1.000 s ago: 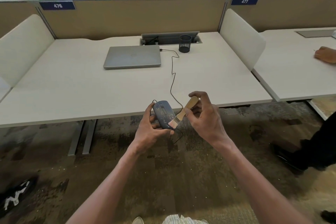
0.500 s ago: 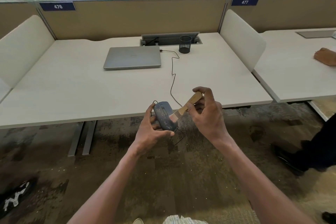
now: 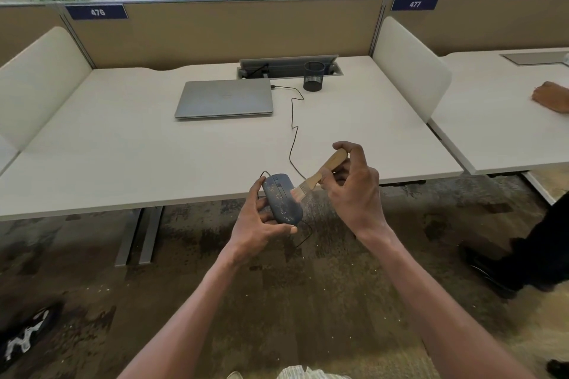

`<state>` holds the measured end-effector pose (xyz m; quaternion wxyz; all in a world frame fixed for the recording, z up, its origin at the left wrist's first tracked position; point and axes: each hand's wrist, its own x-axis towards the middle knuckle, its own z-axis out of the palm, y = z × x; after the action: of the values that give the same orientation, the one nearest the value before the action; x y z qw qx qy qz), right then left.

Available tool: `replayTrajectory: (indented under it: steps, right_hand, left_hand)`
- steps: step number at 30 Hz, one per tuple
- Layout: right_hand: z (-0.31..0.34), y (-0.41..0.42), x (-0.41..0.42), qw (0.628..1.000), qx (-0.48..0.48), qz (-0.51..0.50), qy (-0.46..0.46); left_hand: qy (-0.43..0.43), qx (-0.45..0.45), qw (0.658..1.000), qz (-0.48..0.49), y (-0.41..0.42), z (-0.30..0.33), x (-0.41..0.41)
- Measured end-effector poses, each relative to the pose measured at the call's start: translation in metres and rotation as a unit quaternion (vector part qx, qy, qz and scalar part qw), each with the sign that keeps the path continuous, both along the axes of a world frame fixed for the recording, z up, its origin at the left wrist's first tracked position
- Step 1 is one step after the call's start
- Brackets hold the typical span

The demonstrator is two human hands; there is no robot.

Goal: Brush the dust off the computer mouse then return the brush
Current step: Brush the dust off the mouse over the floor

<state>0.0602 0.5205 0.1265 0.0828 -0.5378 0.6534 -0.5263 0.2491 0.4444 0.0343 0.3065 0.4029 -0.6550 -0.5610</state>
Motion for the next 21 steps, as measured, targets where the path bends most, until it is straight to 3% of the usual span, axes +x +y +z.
replayTrajectory:
  steps: [13,21]
  right_hand:
    - [-0.003,-0.009,-0.010,0.997,0.062,-0.050,-0.015]
    - [-0.003,-0.004,-0.023,0.999,0.030,0.026,-0.029]
  left_hand:
    - [-0.003,-0.012,1.000,-0.008,-0.003,-0.007,0.002]
    - [0.004,-0.012,1.000,-0.002,-0.009,-0.007,0.002]
